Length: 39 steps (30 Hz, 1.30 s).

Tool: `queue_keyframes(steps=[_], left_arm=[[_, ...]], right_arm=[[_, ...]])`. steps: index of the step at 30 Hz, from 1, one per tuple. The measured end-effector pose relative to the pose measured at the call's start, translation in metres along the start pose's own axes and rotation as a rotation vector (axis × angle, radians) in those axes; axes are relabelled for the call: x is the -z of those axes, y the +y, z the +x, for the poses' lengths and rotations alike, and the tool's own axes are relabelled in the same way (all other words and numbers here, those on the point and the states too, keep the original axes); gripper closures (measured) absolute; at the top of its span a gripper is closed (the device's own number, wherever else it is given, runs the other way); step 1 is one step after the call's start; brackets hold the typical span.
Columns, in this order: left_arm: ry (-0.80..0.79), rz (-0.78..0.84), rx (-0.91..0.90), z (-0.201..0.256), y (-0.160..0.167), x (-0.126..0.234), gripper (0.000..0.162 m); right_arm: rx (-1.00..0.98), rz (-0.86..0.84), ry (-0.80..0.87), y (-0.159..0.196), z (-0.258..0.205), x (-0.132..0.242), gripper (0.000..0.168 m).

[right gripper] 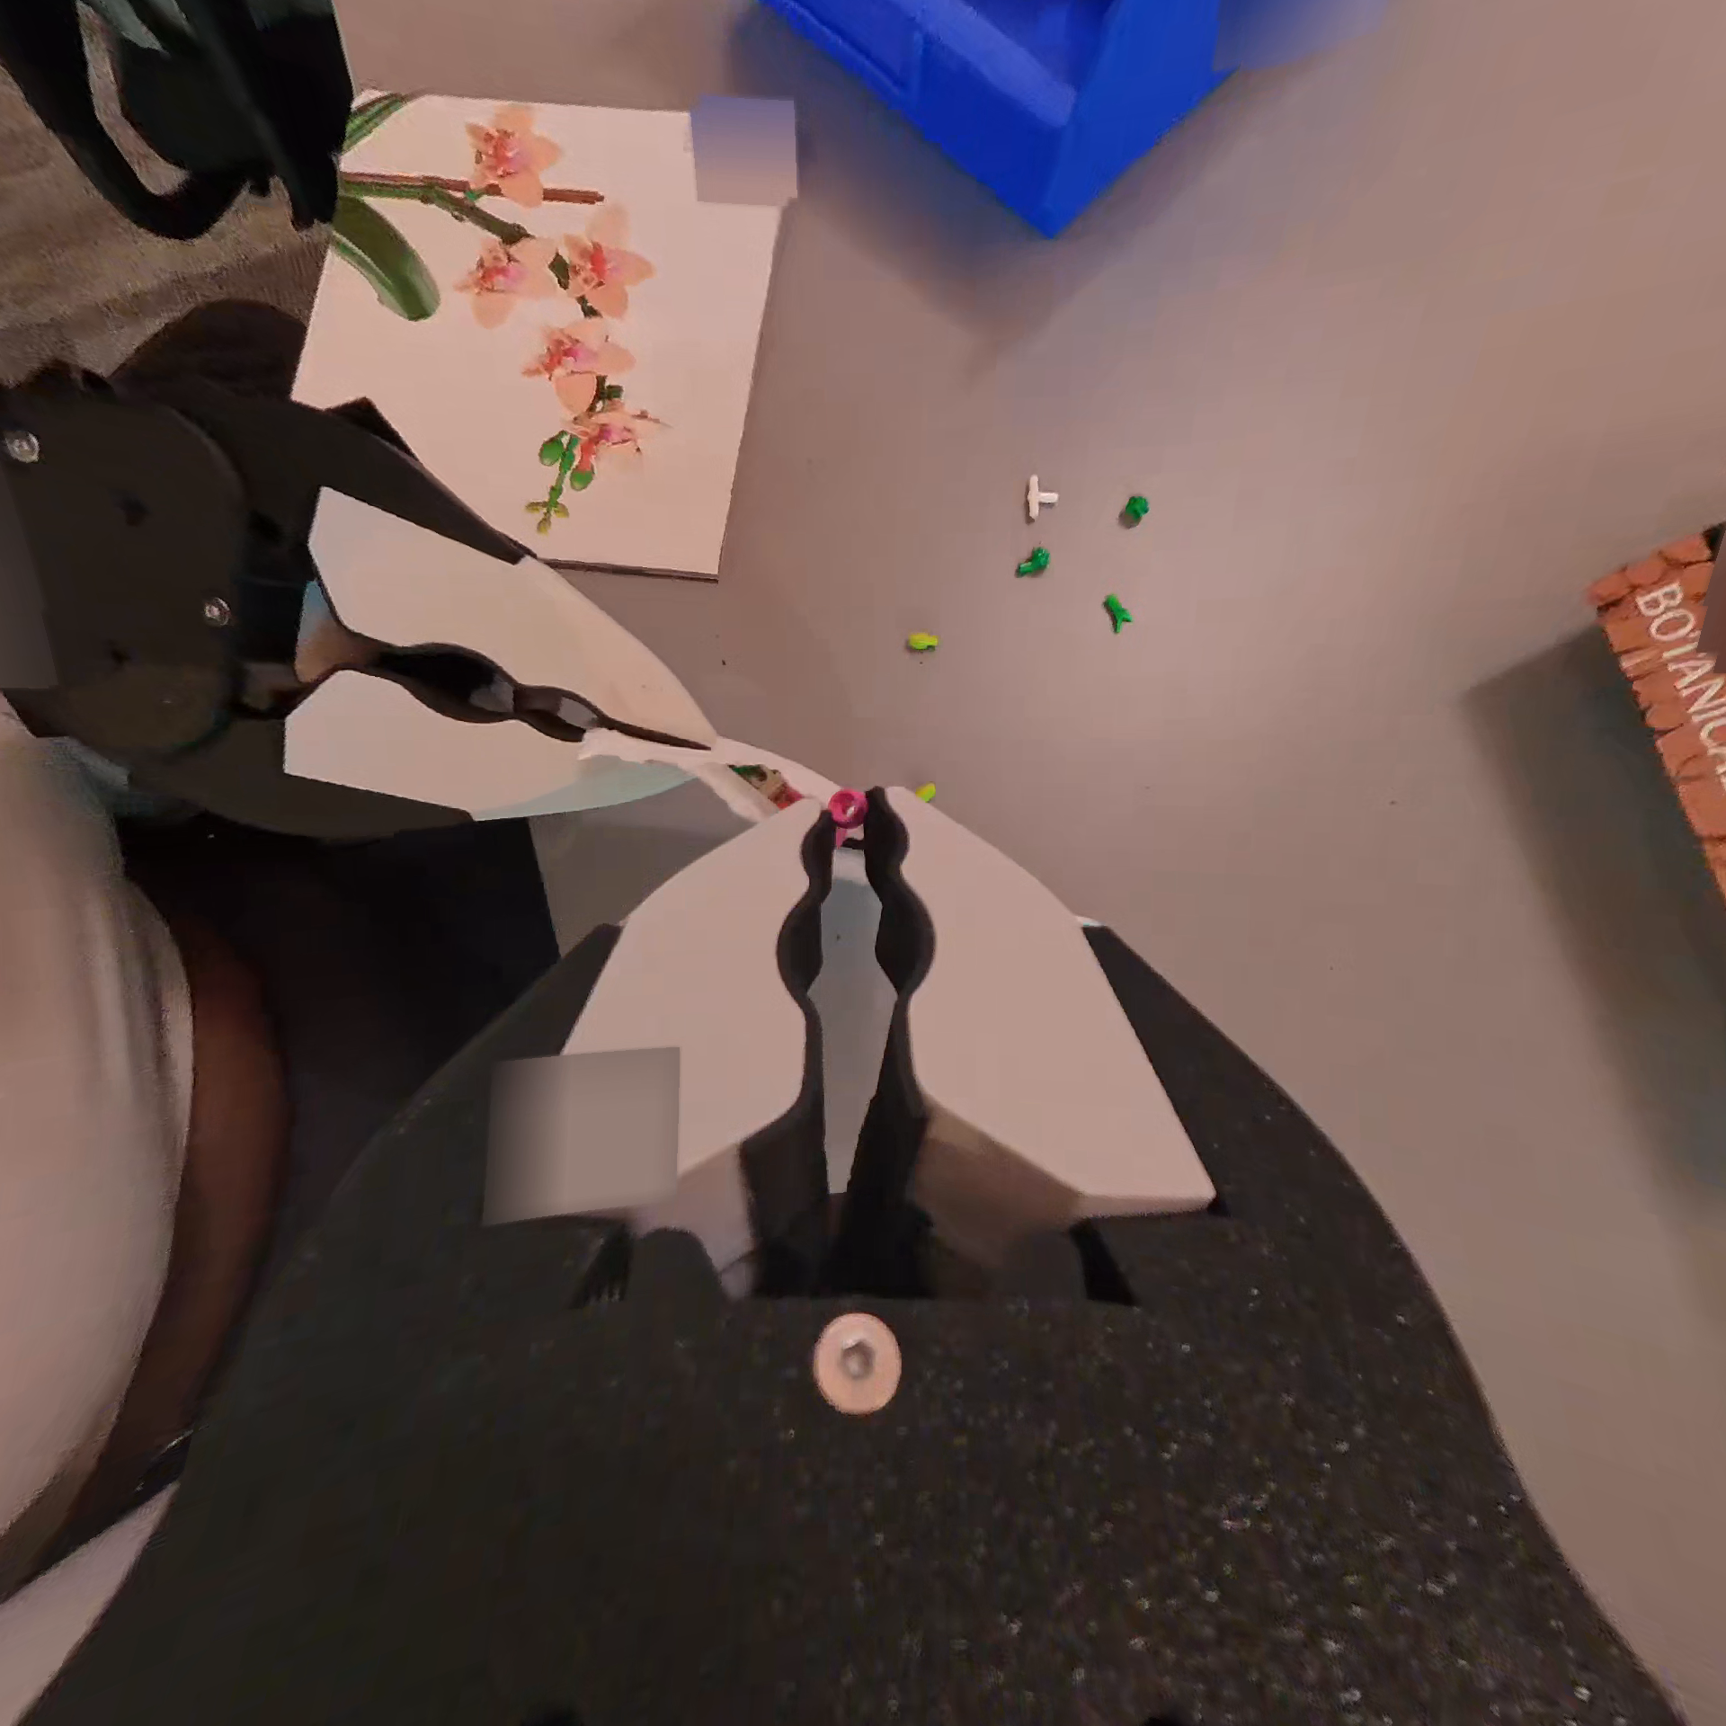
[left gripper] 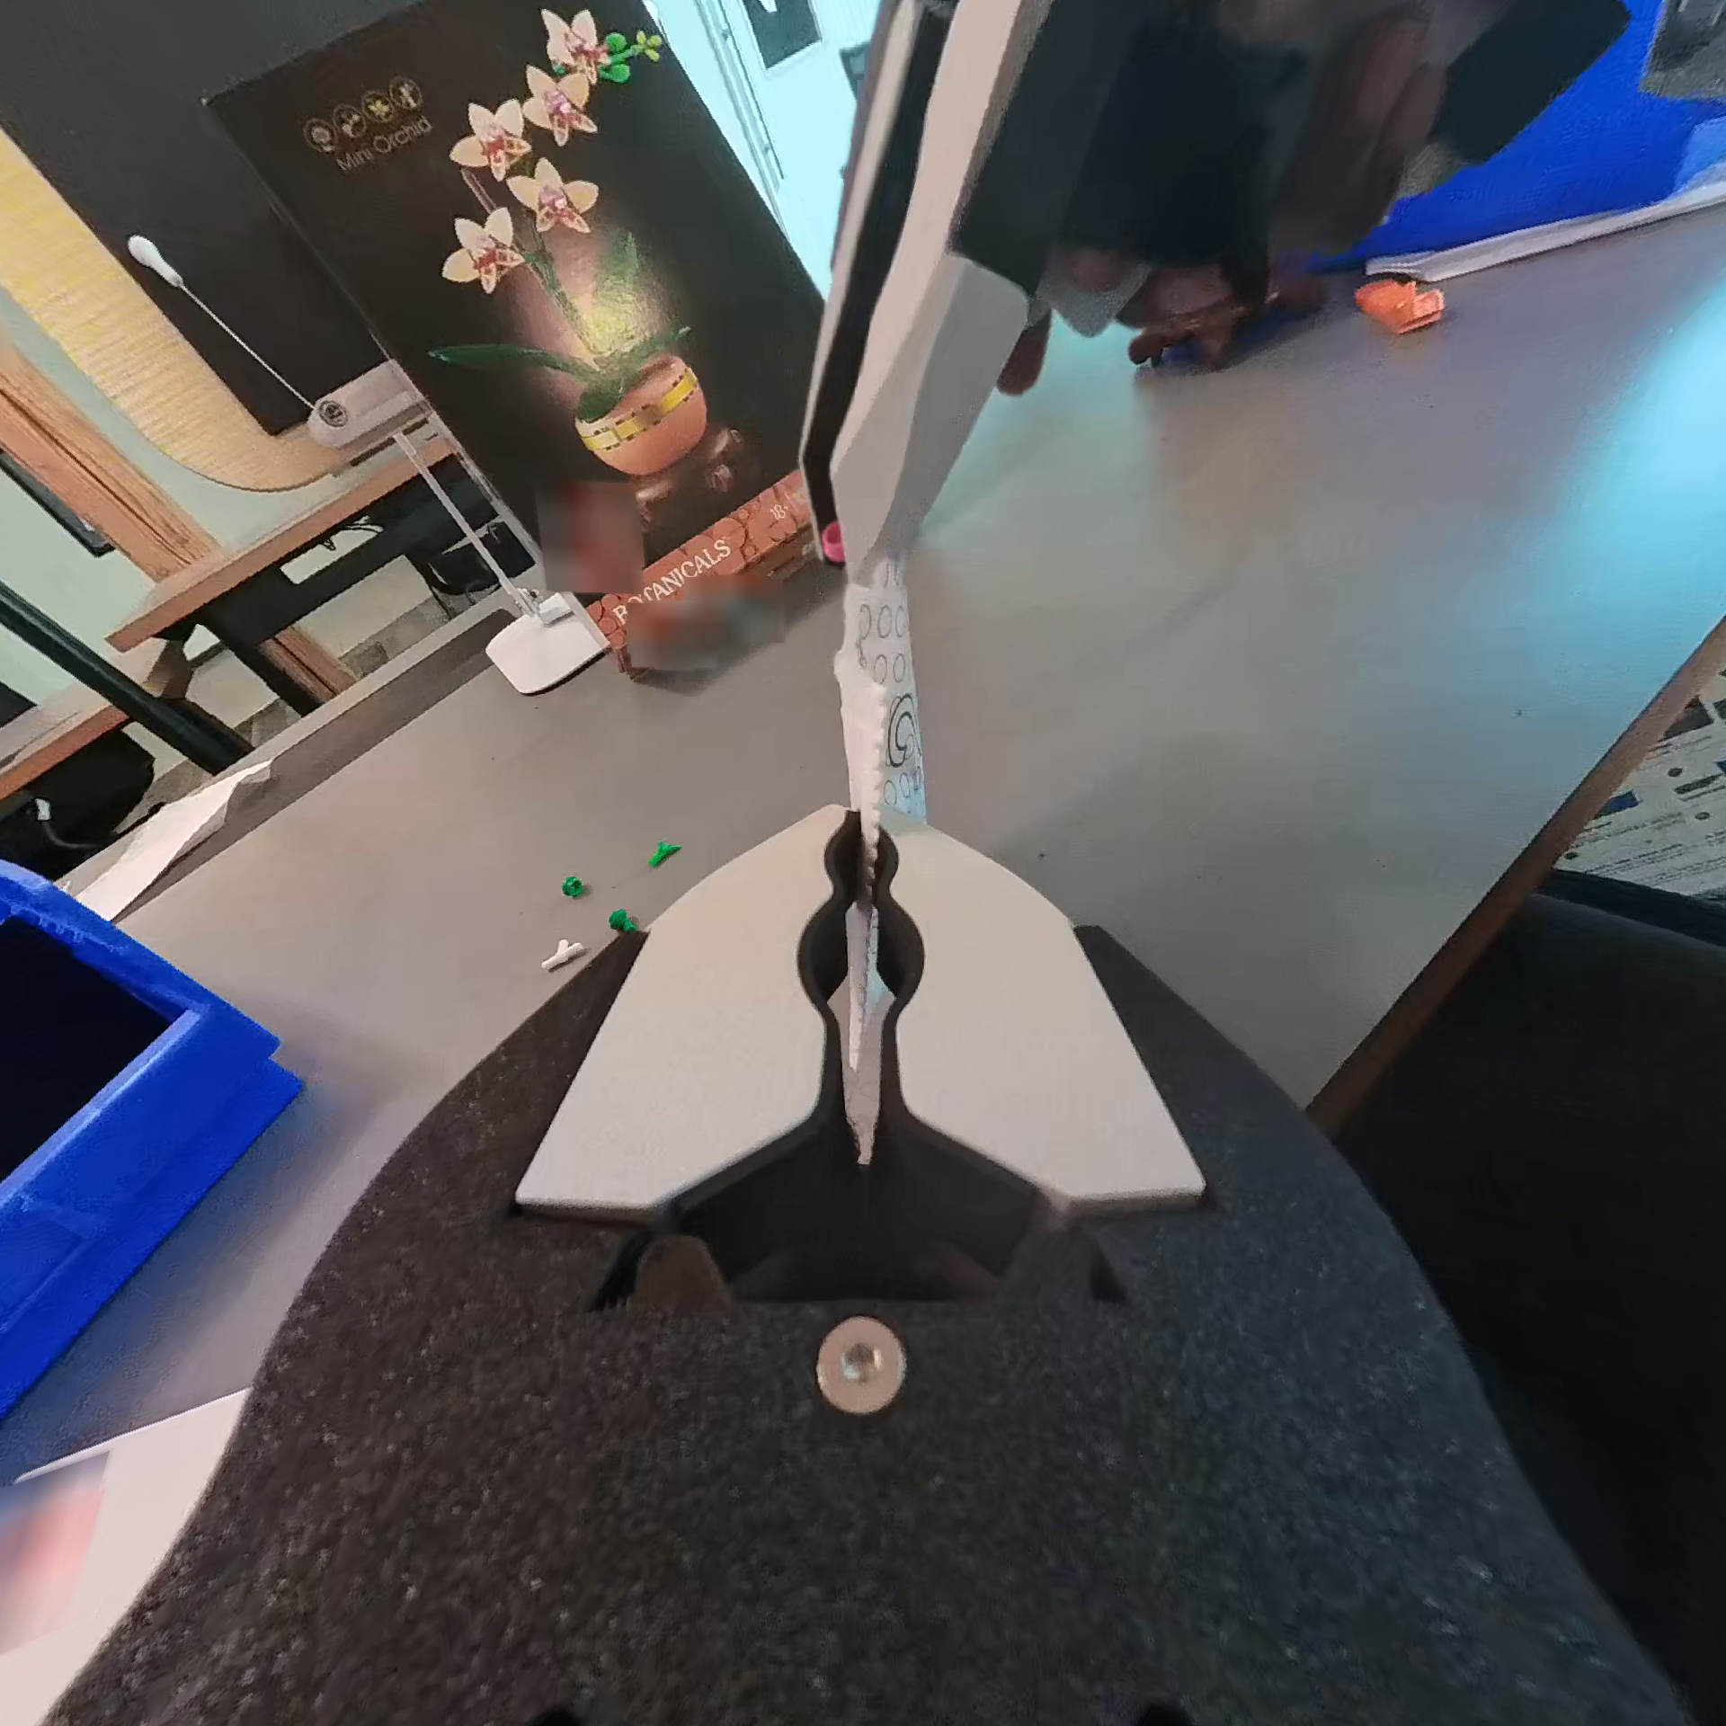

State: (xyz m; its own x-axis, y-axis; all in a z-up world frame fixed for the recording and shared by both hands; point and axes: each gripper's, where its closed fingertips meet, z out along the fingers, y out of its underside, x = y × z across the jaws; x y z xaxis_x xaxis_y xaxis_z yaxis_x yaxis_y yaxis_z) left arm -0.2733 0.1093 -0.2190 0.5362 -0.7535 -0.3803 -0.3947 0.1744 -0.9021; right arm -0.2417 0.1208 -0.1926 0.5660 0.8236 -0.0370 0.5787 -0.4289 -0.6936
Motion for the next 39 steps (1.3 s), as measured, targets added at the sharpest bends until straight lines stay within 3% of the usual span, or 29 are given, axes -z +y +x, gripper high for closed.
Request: queue_keyframes(steps=[13,25,32,39], left_arm=[[0.01,0.002,0.004,0.0,0.0,-0.001,0.162],[0.008,-0.004,-0.117,0.01,-0.002,-0.001,0.162],[0.036,0.001,-0.111,0.017,-0.002,-0.003,0.162],[0.041,0.006,-0.079,0.016,-0.003,-0.002,0.162]], right_arm=[[-0.125,0.036,0.01,0.006,0.0,0.004,0.162],[-0.459,0.031,-0.262,0.023,-0.006,0.006,0.162],[-0.425,-0.029,-0.027,0.041,0.011,0.0,0.162],[-0.294,-0.08,0.08,0.042,0.005,-0.011,0.16]])
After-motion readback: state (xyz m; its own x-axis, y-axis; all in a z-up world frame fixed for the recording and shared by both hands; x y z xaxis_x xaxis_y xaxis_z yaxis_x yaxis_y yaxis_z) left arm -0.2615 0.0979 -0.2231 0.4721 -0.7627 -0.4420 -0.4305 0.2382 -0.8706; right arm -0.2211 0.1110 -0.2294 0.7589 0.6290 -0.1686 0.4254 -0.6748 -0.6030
